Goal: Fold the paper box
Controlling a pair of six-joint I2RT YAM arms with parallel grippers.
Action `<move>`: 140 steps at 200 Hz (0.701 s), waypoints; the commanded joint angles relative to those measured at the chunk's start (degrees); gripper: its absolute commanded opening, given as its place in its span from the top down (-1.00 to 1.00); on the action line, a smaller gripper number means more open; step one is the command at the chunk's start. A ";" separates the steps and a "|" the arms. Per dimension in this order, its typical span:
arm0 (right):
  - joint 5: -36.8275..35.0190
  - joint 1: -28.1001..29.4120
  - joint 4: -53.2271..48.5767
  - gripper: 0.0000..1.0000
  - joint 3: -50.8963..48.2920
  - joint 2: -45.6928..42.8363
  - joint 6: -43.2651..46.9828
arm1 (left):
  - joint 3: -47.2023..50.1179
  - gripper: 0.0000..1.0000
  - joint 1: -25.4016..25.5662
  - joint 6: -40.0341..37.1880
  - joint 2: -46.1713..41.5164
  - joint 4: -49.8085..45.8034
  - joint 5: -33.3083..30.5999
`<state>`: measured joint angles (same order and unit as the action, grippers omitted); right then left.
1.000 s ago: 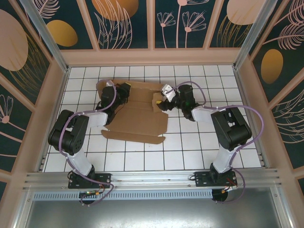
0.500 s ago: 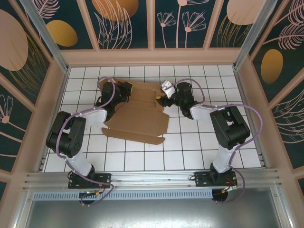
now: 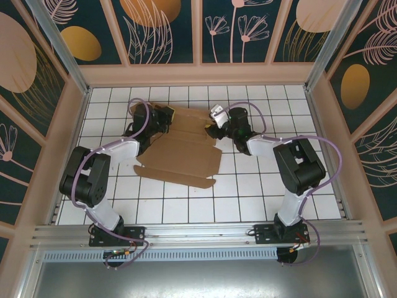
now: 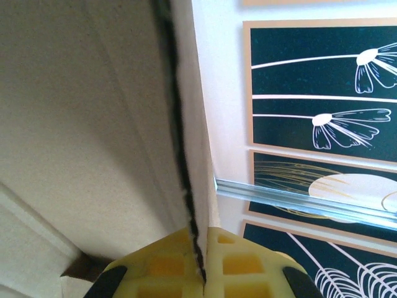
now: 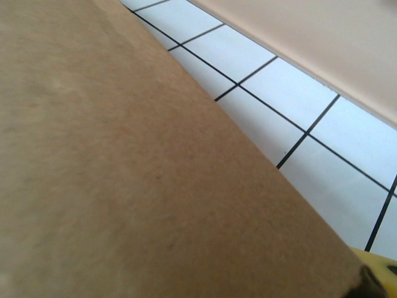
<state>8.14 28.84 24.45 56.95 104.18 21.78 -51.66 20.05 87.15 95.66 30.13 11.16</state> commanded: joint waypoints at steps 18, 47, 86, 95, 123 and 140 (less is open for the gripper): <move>-8.76 1.13 -5.69 -0.09 2.87 1.88 -5.45 | 3.58 1.00 0.08 1.42 -2.90 -0.45 -3.36; -8.76 1.38 -6.48 0.01 3.58 2.01 -7.82 | 4.62 1.00 0.16 2.50 -3.64 -0.64 -3.78; -12.29 2.18 -7.65 0.36 6.74 3.29 -12.95 | 6.21 1.00 0.57 5.39 -4.25 -0.51 -4.36; -15.01 3.82 -8.04 0.40 7.73 4.01 -12.77 | 6.00 1.00 0.73 5.69 -4.33 -0.88 -4.33; -25.21 5.77 -11.63 0.55 12.18 6.86 -15.54 | 4.40 1.00 0.95 6.18 -4.64 -3.60 -4.37; -30.45 6.20 -14.43 0.69 14.74 8.51 -18.62 | 4.13 1.00 1.26 6.60 -5.08 -4.35 -4.83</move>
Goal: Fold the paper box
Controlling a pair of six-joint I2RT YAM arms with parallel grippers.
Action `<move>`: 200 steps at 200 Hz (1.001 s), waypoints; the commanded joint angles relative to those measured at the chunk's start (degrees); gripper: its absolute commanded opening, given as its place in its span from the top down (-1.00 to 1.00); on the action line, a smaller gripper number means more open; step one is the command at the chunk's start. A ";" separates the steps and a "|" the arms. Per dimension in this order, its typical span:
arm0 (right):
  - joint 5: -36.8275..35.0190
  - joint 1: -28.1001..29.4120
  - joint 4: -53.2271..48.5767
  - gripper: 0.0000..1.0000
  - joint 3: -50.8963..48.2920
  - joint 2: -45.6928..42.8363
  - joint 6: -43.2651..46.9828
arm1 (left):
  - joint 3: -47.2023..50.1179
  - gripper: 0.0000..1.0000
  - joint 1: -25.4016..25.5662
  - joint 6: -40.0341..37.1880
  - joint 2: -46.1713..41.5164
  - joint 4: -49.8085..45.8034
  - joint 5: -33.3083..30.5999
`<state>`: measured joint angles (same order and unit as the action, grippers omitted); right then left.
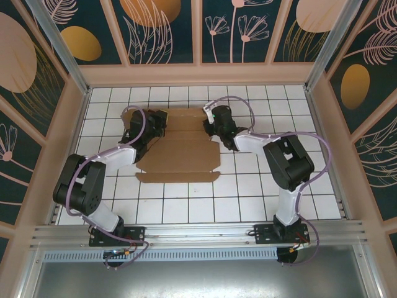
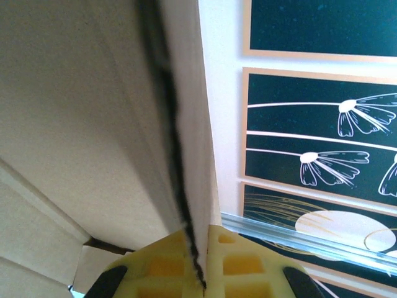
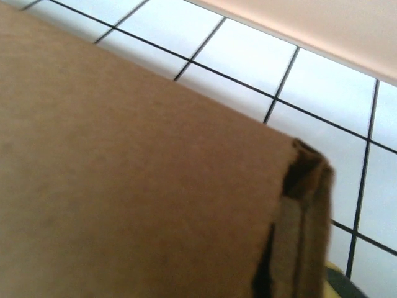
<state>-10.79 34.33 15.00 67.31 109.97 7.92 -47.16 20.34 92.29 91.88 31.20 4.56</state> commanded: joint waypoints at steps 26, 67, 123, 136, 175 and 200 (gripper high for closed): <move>-17.98 0.81 -10.65 0.88 9.12 5.73 -9.42 | -0.50 1.00 1.21 2.66 -1.44 -5.94 1.69; -30.09 4.02 -15.93 1.00 16.64 12.59 -7.04 | -1.17 1.00 1.96 3.79 -1.37 -6.81 1.44; -28.71 4.18 -14.55 1.00 16.17 13.60 -12.92 | -1.10 1.00 2.18 4.54 -0.91 -6.99 1.73; -24.57 3.66 -11.73 0.99 13.37 11.43 -12.64 | -0.71 1.00 2.18 4.56 -1.04 -6.87 1.53; -9.21 2.62 -3.97 0.06 5.01 2.23 -8.71 | -0.13 1.00 2.16 4.21 -0.69 -6.72 1.16; -6.90 2.72 4.59 -0.37 -4.31 -6.43 -7.66 | -0.33 1.00 2.16 3.61 -0.38 -6.57 1.34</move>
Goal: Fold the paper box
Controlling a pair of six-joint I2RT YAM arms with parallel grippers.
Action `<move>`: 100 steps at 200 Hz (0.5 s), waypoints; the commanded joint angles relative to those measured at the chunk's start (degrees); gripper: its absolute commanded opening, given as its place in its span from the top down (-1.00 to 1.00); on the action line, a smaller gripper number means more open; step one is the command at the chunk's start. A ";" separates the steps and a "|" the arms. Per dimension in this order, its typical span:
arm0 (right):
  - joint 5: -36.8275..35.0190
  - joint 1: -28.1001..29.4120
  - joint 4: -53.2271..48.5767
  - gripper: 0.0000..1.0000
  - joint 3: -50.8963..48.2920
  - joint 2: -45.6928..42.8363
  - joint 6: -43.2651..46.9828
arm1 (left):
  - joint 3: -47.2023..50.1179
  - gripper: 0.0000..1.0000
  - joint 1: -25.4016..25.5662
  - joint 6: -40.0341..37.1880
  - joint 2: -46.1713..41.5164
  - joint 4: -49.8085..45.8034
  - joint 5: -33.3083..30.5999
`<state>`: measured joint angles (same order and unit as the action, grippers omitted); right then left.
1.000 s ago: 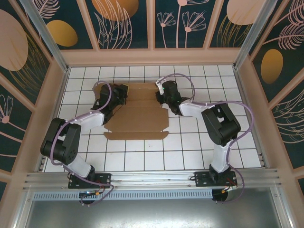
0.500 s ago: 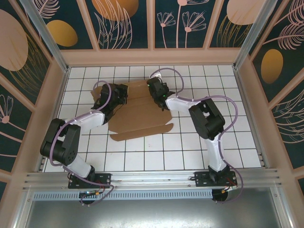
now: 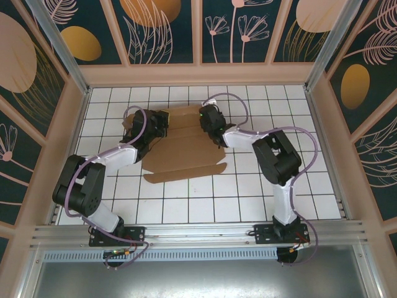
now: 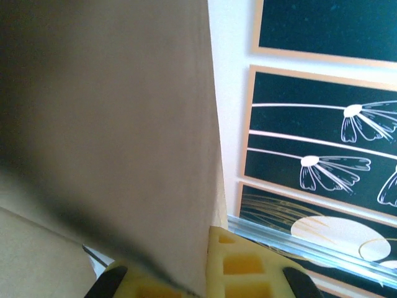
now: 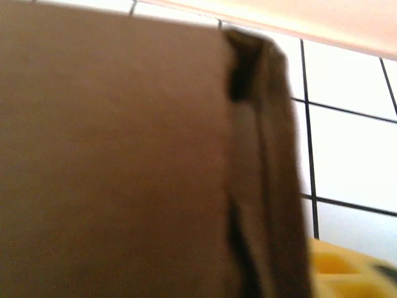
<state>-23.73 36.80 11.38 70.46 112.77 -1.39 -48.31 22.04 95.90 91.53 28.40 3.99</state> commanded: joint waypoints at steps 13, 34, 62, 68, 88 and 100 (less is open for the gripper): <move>8.81 -1.20 11.73 -0.38 -11.91 -13.41 0.13 | 0.77 1.00 0.46 -0.01 -0.19 -3.88 1.74; 8.97 -2.71 13.59 -0.40 -15.47 -16.46 -0.77 | 0.58 1.00 0.46 -0.66 -0.38 -4.02 1.46; 14.16 -5.10 23.51 -0.36 -24.50 -22.49 -3.23 | 0.59 0.89 0.46 -1.35 -0.29 -3.97 1.64; 15.64 -7.26 23.04 -0.33 -24.57 -22.81 -4.80 | 0.43 0.87 0.46 -1.65 -0.21 -3.97 1.81; 19.18 -8.80 23.76 -0.28 -24.91 -22.43 -4.39 | 0.41 0.84 0.46 -2.10 0.01 -4.02 2.06; 21.71 -8.53 26.07 -0.25 -25.60 -21.46 -1.81 | 0.38 0.82 0.46 -2.28 0.21 -3.99 2.25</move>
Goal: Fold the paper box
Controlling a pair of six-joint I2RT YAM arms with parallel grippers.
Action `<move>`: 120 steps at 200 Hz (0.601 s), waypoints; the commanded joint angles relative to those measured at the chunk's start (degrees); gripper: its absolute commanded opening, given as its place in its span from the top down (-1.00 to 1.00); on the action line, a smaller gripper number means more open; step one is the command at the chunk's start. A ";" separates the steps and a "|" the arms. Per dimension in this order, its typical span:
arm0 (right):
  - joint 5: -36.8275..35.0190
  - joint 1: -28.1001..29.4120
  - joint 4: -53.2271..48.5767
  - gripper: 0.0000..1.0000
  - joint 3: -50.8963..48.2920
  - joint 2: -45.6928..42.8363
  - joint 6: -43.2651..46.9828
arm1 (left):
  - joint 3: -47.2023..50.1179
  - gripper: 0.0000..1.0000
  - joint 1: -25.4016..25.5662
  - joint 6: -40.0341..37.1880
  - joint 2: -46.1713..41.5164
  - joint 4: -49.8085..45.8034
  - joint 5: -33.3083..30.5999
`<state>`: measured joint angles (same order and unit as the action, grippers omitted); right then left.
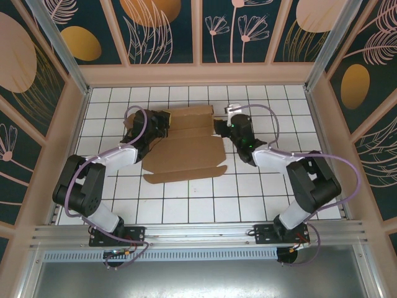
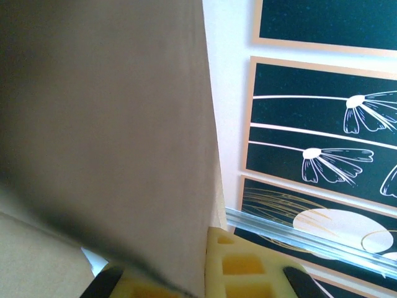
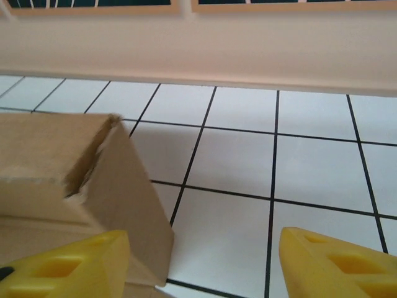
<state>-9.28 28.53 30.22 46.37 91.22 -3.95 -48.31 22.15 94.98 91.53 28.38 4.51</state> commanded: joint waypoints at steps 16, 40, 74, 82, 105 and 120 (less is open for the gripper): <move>8.04 0.35 7.95 -0.24 -1.20 2.19 3.74 | 0.23 0.82 0.37 -1.41 0.41 -3.94 2.01; 10.75 0.94 8.63 -0.21 -0.14 5.47 7.93 | -0.02 0.81 0.35 -1.72 0.10 -4.34 1.90; 6.15 2.20 7.82 -0.24 2.70 10.39 9.66 | -0.45 0.81 0.36 -2.34 -0.21 -4.96 1.56; 4.68 2.38 6.72 -0.24 4.00 11.78 9.66 | -0.54 0.80 0.36 -2.42 -0.12 -4.86 1.72; 2.18 2.49 5.27 -0.15 7.21 15.04 9.76 | -0.64 0.80 0.35 -2.42 0.23 -4.58 2.25; -0.79 4.36 5.93 -0.06 8.63 16.60 10.68 | -0.64 0.80 0.37 -2.41 0.32 -4.43 2.40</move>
<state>-4.32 30.98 35.59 51.33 105.67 4.60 -48.34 22.15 93.69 91.53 28.14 5.56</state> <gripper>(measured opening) 0.565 0.100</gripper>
